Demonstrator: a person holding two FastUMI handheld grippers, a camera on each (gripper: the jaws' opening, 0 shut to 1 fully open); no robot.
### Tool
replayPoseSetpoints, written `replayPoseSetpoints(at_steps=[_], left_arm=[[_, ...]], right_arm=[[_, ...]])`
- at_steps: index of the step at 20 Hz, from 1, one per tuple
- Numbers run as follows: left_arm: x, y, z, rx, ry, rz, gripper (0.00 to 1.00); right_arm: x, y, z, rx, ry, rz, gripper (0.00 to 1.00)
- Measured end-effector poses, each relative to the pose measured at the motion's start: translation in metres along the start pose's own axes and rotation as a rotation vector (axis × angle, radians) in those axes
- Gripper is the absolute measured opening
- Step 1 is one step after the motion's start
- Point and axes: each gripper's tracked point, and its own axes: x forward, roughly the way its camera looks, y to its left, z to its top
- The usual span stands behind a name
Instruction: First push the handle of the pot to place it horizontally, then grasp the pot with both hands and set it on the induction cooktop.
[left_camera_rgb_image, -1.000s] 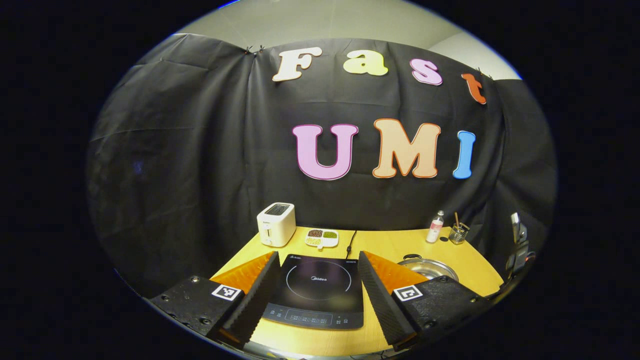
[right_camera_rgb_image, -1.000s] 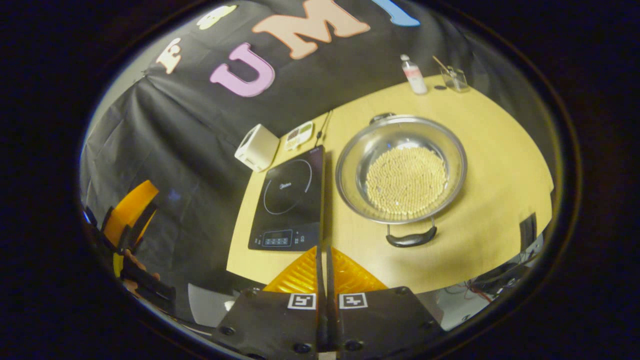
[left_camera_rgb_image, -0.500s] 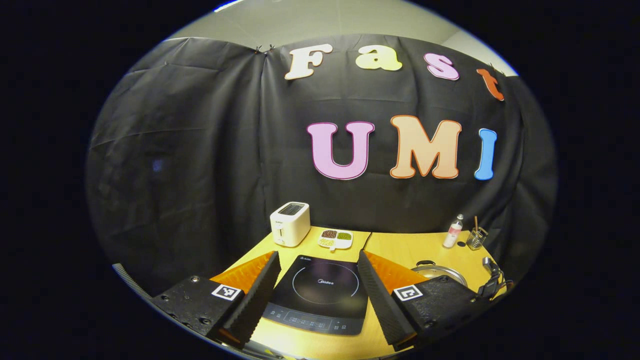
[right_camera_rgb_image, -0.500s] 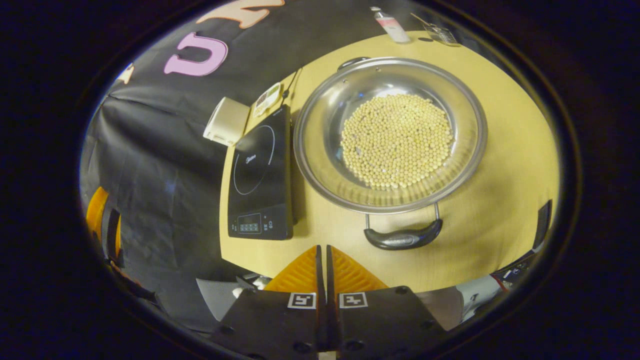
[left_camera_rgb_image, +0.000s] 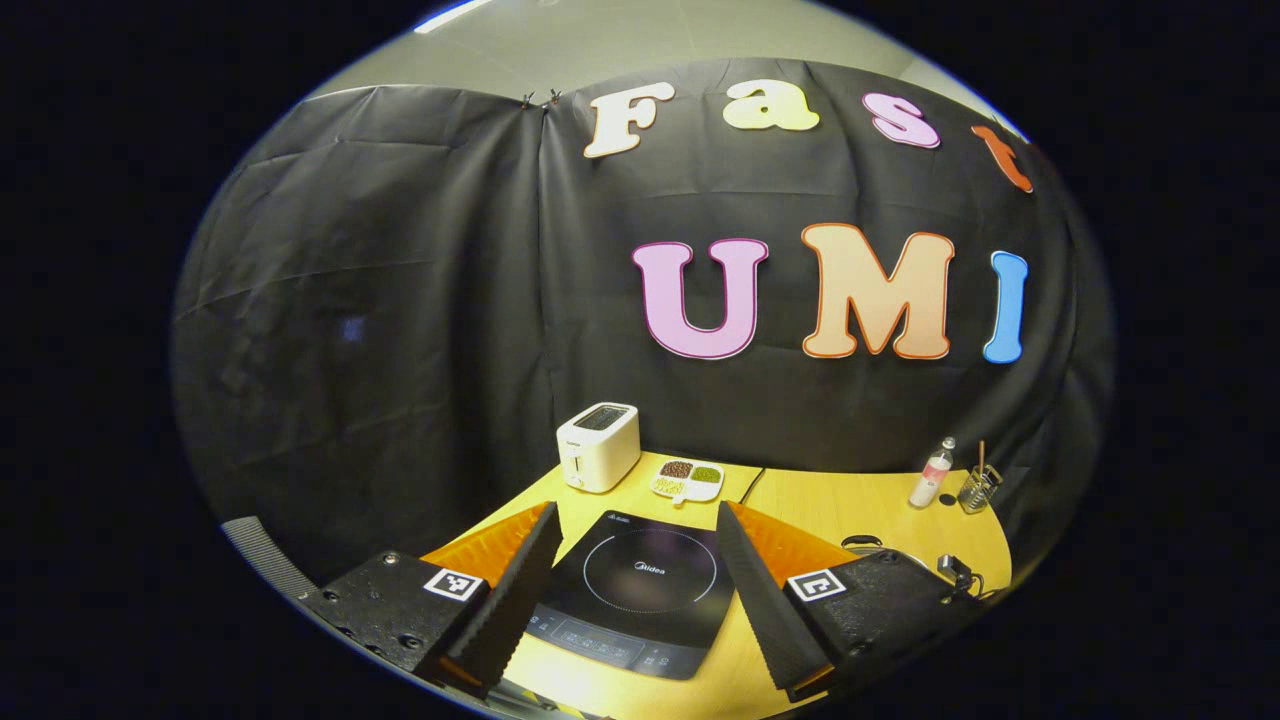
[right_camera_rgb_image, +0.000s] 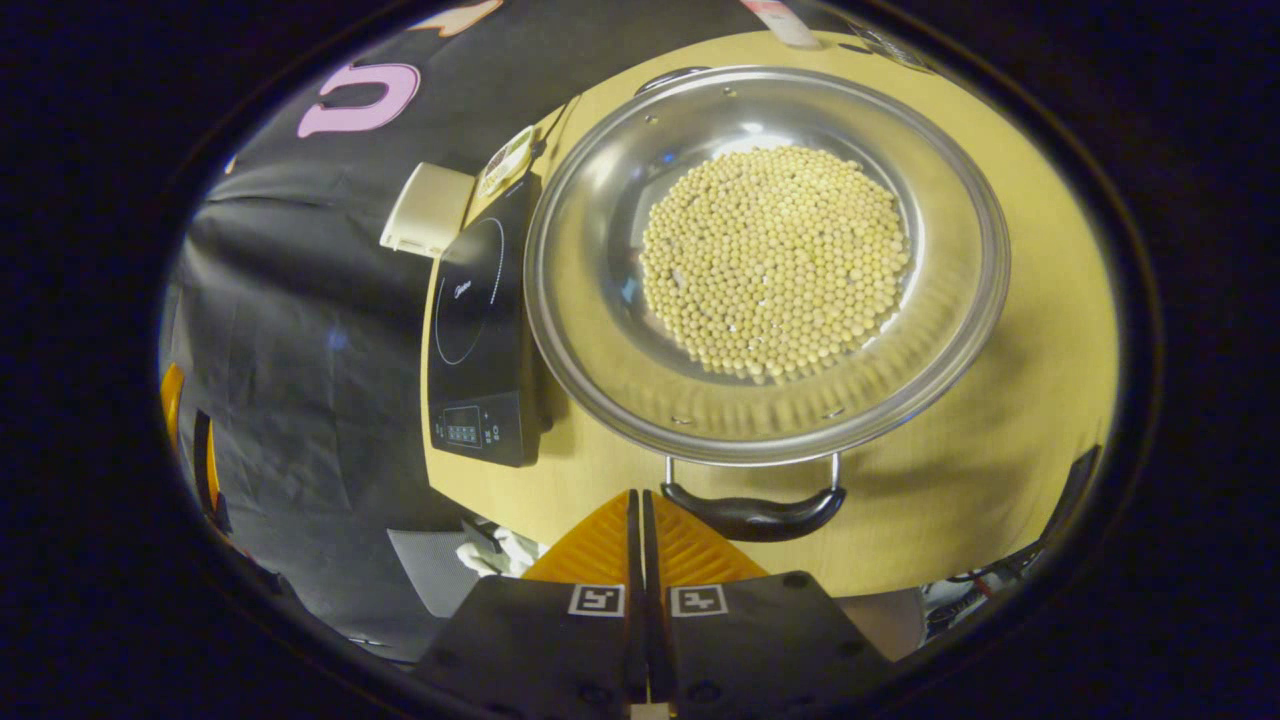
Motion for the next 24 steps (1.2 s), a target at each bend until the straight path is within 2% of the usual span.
replayPoseSetpoints(at_steps=[1, 2, 3, 4, 7, 19, 20, 21, 24], left_arm=[[0.001, -0.005, 0.0, -0.007, -0.001, 0.0, 0.92], [0.002, -0.009, 0.0, -0.015, -0.003, 0.0, 0.92], [0.002, -0.011, -0.001, -0.021, -0.004, 0.0, 0.92], [0.004, -0.014, -0.002, -0.025, -0.001, 0.0, 0.95], [0.006, -0.022, -0.006, -0.022, 0.018, -0.004, 0.95], [0.028, -0.061, -0.007, 0.011, 0.029, -0.061, 0.95], [0.029, -0.064, -0.007, 0.008, 0.03, -0.064, 0.92], [0.031, -0.066, -0.008, 0.006, 0.032, -0.068, 0.95], [0.039, -0.068, -0.011, 0.007, 0.046, -0.071, 0.95]], right_arm=[[-0.003, -0.004, 0.002, -0.007, 0.002, -0.001, 0.0], [-0.005, -0.008, 0.004, -0.015, 0.007, -0.005, 0.03], [-0.008, -0.012, 0.006, -0.023, 0.011, -0.012, 0.0], [-0.011, -0.016, 0.008, -0.032, 0.01, -0.021, 0.03], [-0.023, -0.037, 0.015, -0.045, 0.005, -0.055, 0.03], [-0.062, -0.104, 0.068, 0.044, -0.064, -0.182, 0.02], [-0.064, -0.109, 0.073, 0.049, -0.074, -0.193, 0.0], [-0.065, -0.114, 0.08, 0.051, -0.082, -0.199, 0.02], [-0.071, -0.127, 0.095, 0.074, -0.104, -0.215, 0.03]])
